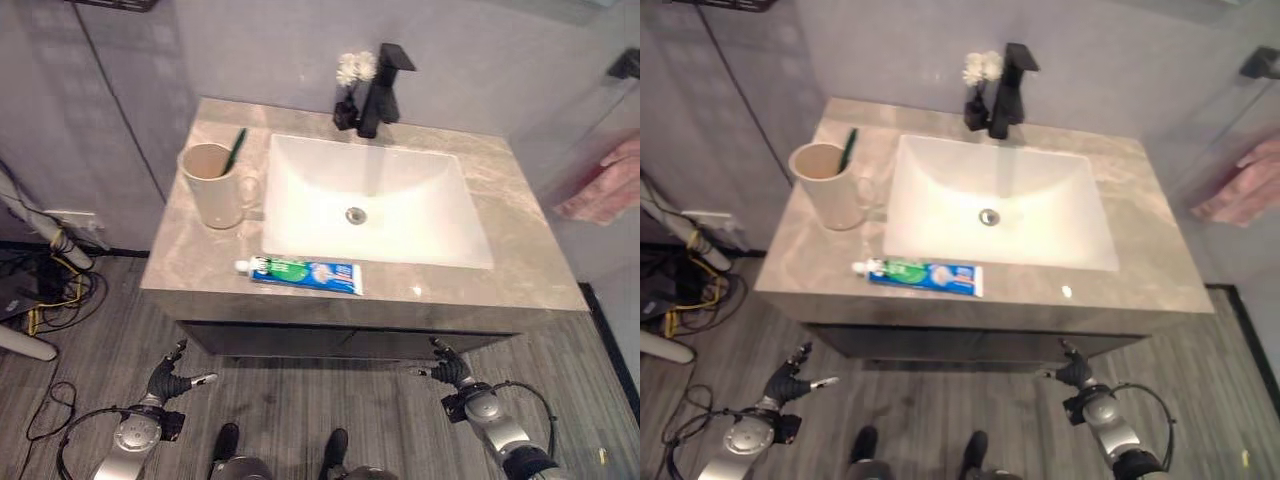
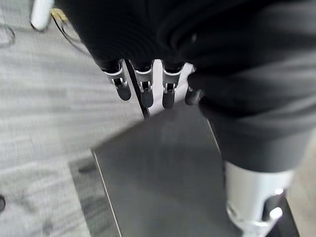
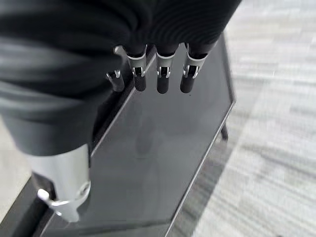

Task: Put brush and paste in cup on sink, flatten towel.

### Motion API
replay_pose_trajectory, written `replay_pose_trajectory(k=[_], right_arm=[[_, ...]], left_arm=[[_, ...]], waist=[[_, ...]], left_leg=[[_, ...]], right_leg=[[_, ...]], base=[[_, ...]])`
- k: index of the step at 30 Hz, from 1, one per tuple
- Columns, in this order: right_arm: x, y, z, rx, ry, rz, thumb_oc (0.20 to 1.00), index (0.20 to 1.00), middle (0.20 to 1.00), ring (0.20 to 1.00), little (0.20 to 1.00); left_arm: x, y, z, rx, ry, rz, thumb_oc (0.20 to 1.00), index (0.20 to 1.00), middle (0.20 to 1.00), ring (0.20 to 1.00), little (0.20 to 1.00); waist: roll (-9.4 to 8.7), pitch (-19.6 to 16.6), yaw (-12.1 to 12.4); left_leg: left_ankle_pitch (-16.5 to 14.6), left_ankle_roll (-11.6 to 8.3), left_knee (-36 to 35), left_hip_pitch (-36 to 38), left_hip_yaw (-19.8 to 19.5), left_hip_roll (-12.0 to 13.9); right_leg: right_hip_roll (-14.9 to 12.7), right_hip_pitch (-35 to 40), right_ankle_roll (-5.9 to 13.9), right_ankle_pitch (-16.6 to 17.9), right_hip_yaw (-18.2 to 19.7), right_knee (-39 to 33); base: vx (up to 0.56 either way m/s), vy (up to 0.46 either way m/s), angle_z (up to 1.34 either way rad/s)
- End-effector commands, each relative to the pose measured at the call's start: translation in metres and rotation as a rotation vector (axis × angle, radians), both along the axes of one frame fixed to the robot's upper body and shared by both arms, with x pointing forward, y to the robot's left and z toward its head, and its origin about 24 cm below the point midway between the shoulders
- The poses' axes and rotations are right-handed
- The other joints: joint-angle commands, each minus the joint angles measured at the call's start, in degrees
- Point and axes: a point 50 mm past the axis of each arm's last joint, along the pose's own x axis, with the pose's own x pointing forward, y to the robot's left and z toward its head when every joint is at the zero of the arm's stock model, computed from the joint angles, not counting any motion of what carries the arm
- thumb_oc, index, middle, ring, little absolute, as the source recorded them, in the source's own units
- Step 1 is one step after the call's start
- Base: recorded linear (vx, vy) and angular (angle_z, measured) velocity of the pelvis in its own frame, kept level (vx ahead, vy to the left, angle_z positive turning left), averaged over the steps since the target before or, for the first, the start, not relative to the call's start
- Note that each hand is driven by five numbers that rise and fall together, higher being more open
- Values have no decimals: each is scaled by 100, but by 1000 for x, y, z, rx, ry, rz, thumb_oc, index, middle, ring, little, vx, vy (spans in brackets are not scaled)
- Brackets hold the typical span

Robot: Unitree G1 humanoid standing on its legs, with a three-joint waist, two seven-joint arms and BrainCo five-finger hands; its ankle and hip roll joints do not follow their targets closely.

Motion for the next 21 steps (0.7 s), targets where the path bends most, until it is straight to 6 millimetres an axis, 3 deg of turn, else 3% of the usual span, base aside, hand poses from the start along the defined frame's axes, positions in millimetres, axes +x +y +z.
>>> replay_pose_trajectory(k=[1, 11, 17, 21], right_arm=[[14, 1, 14, -5, -72, 36, 1000, 1000, 1000, 1000, 1000], [4, 12, 3, -5, -40, 61, 1000, 1000, 1000, 1000, 1000], [0, 7, -1, -9, -17, 46, 1000, 1000, 1000, 1000, 1000], [-6, -6, -8, -12, 38, -3, 1000, 1000, 1000, 1000, 1000]], left_arm=[[20, -1, 23, 11, -133, -20, 1000, 1000, 1000, 1000, 1000], [9, -17, 24, -31, -146, -91, 1000, 1000, 1000, 1000, 1000], [0, -25, 41, 19, -148, -280, 1000, 1000, 1000, 1000, 1000], [-9, -32, 65, -10, -148, -454, 1000, 1000, 1000, 1000, 1000]], waist=[[125, 2, 162], [287, -233, 194], [379, -200, 198], [479, -145, 186]], left_leg=[[31, 433, -182, 107, -270, -465], [16, 475, -571, 514, -179, -439], [110, 403, -571, 316, -235, -422], [192, 351, -571, 181, -293, -400]], right_leg=[[-372, -173, 583, -314, 320, 607], [-452, 214, 630, -77, 488, 84], [-476, 134, 652, -43, 414, 31], [-467, 35, 650, -72, 387, 84]], base=[[36, 40, -16], [58, 57, -17], [-29, 4, -2], [-32, -4, 7]])
